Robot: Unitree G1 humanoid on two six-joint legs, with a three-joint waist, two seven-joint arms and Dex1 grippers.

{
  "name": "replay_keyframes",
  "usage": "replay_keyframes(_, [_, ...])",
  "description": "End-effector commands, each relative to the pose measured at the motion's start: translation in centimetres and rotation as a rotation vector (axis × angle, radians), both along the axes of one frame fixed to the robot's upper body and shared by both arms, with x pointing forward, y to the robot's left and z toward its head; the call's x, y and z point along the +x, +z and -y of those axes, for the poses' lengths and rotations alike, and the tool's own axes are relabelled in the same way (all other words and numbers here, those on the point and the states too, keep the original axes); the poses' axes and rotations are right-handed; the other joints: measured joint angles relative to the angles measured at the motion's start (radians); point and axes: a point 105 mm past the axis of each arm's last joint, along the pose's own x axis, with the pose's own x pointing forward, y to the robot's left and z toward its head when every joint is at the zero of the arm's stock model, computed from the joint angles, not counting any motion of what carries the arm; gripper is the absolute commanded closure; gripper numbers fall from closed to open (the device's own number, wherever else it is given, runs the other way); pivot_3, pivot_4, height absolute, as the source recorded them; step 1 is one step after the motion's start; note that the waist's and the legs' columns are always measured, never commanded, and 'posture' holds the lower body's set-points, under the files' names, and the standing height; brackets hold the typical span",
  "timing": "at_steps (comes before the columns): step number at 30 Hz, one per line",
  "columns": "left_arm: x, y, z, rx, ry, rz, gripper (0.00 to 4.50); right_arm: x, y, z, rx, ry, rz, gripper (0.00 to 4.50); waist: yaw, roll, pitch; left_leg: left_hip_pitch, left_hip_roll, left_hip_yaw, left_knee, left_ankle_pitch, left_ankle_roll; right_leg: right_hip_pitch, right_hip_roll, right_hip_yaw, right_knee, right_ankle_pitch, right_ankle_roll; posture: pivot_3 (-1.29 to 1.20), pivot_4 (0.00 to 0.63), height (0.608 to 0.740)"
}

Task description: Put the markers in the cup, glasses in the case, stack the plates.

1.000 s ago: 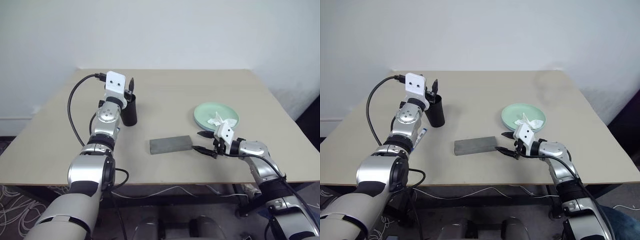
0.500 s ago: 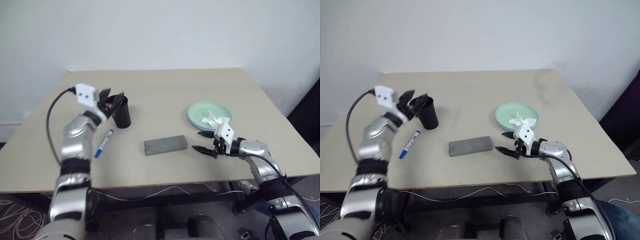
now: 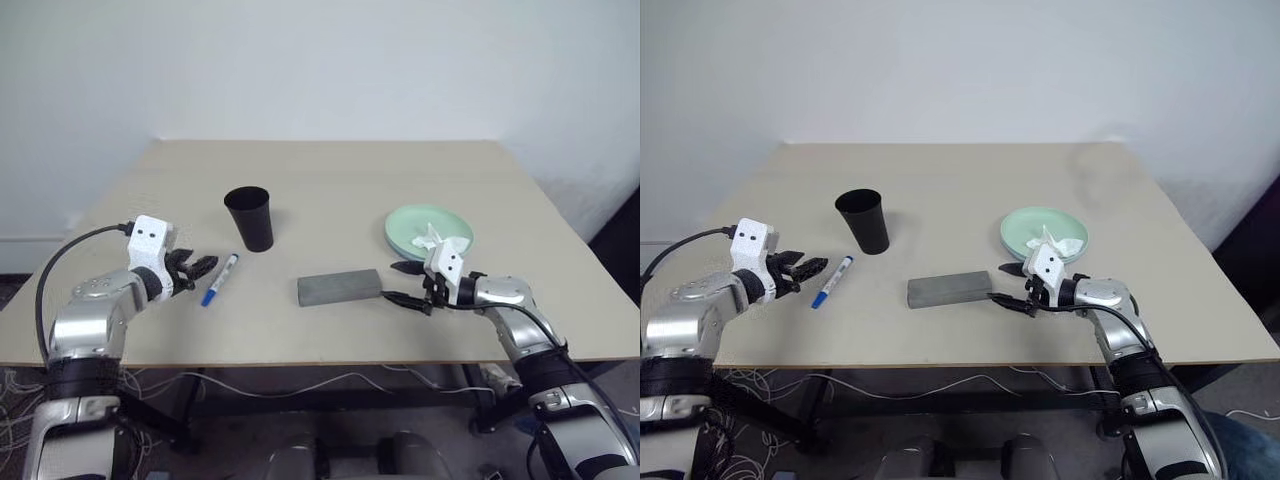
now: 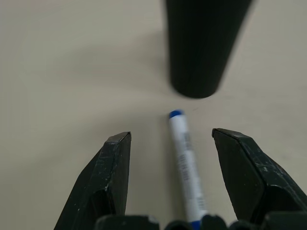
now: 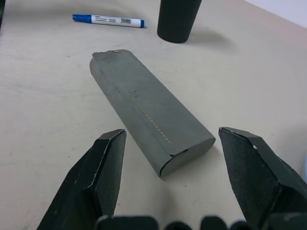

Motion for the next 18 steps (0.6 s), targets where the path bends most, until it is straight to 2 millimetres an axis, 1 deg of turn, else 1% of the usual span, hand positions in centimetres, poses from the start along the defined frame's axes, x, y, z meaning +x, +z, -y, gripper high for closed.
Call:
replay_keyframes(1, [1.3,0.9,0.7,0.031,0.006,0.003,1.69,0.4,1.4,-0.3,0.011,0.014,0.059,1.14,0.0,0.0,0.0,0.0,0.0,0.0,-0.001,0.0,-0.001,0.0,0.0,0.0,0.0,0.0,0.0,0.0,0.0,0.74])
replay_keyframes(3, [1.7,0.3,0.8,0.042,0.014,-0.024,1.69,0.3,1.4,-0.3,0.011,0.012,0.058,1.14,0.0,0.0,0.0,0.0,0.0,0.0,-0.001,0.001,-0.001,-0.001,0.001,0.0,0.0,0.0,0.0,0.0,0.0,0.74])
replay_keyframes(8, [3.1,-2.1,0.8,0.098,0.048,-0.117,1.69,0.2,1.3,-0.2,0.013,0.005,0.056,1.14,-0.001,0.0,0.0,0.0,0.0,0.001,0.0,0.001,-0.002,0.0,0.001,0.001,-0.001,0.0,0.0,0.0,0.0,0.74])
replay_keyframes(13, [4.2,-2.5,1.4,0.101,0.025,-0.143,1.69,0.2,1.2,0.1,0.012,-0.006,0.055,1.14,0.0,-0.001,0.0,0.0,-0.001,0.001,0.001,0.001,-0.002,-0.001,0.001,0.001,-0.001,0.0,0.0,0.0,0.0,0.74])
replay_keyframes(18, [4.7,-2.8,1.8,0.124,-0.007,-0.165,1.69,0.0,1.0,0.2,0.012,-0.013,0.053,1.14,0.0,-0.001,0.0,0.0,-0.001,0.001,0.001,0.001,-0.002,-0.001,0.0,0.001,-0.001,0.0,0.0,0.0,0.0,0.74])
